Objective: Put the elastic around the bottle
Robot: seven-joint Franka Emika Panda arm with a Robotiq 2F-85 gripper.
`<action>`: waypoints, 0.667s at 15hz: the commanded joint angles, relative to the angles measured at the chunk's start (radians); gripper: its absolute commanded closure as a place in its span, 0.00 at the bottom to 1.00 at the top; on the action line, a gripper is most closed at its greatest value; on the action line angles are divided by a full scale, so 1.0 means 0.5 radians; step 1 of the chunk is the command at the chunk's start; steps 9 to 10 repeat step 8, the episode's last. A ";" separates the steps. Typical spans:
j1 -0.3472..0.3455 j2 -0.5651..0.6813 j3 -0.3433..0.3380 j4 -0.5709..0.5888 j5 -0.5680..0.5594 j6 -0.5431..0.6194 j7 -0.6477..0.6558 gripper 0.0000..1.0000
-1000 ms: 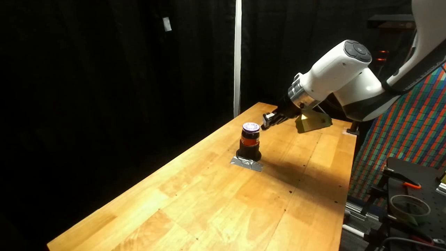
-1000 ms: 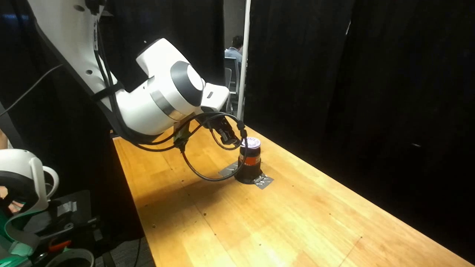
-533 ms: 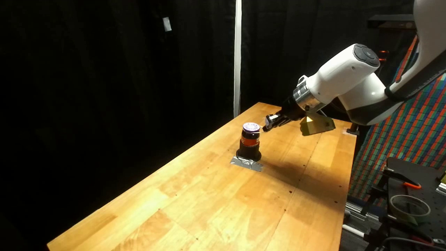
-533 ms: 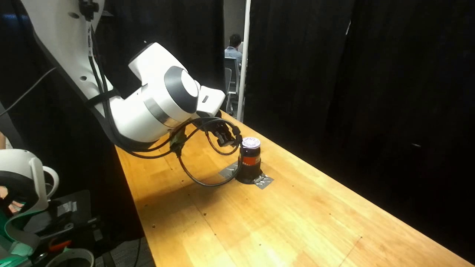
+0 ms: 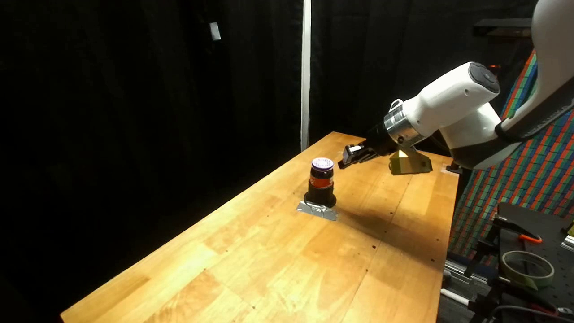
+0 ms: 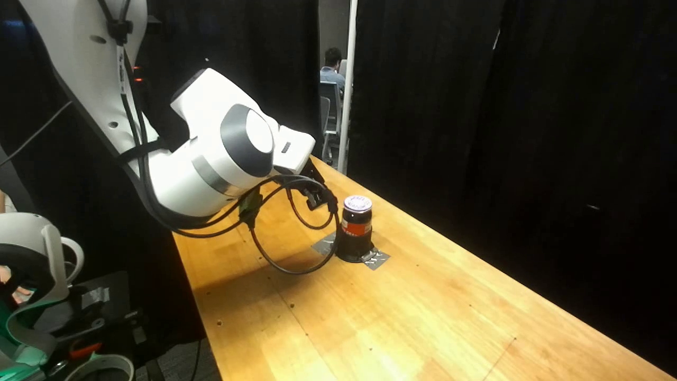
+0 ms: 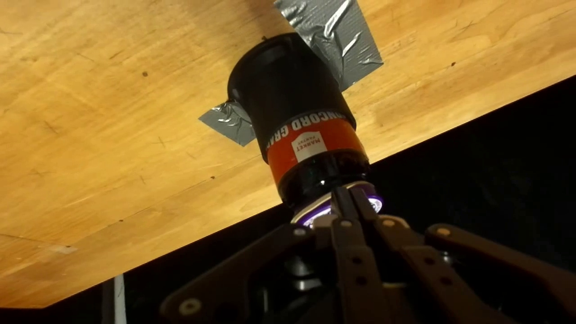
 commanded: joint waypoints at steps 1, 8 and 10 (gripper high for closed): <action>-0.094 -0.203 0.204 -0.175 0.413 -0.005 -0.470 0.67; -0.394 -0.393 0.606 -0.191 0.724 -0.135 -0.912 0.67; -0.394 -0.393 0.606 -0.191 0.724 -0.135 -0.912 0.67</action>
